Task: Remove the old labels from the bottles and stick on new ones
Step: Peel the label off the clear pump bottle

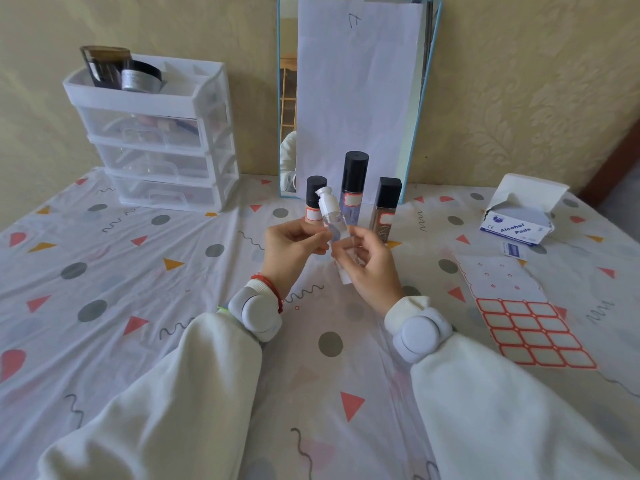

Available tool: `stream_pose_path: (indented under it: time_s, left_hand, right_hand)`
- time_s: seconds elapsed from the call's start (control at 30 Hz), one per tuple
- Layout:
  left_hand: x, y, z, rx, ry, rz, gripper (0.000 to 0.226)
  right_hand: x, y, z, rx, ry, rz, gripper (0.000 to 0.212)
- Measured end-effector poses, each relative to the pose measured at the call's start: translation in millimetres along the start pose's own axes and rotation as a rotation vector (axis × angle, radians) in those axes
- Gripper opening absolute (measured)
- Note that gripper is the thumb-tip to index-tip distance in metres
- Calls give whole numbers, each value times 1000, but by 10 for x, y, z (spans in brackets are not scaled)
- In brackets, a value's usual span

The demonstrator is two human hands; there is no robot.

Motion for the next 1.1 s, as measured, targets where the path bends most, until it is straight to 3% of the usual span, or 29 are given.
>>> stream_pose_path:
  time_s: [0.2,0.33,0.43,0.57,0.7,0.97,1.1]
  left_hand:
    - [-25,14,15,-90,-63,26,6]
    - [-5,-9,23,-50,-66,-20,10]
    - [-6,-22,43,-13,-165,-47,24]
    - [-16,-13,42,-17,-235,-56,17]
    - [-24,-38,35,-28,-311,-93,24]
    - [-30,-17,37,20,-190,54,30]
    - [-36,-20,44,149,-162,159,35]
  right_hand:
    - [1,-23,3,75,29,22,39]
    - [0,-68,-5,252,39,106,21]
    - [14,-83,-27,291,29,155,26]
    - [-14,-130,-17,347,-29,161,19]
    - [-35,-157,-22,333,-53,165,21]
    - [8,-260,-123,340,128,183,15]
    - [-2,-293,-120,436,96,257,19]
Point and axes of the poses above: each hand's wrist, its own x-axis towards the middle knuckle, its own z-axis out of the palm, y = z × x, the point moved 1 cm from there along x, towards the middle knuckle, and after that the axes turned 9 degrees about x, right-handed, at the moved point
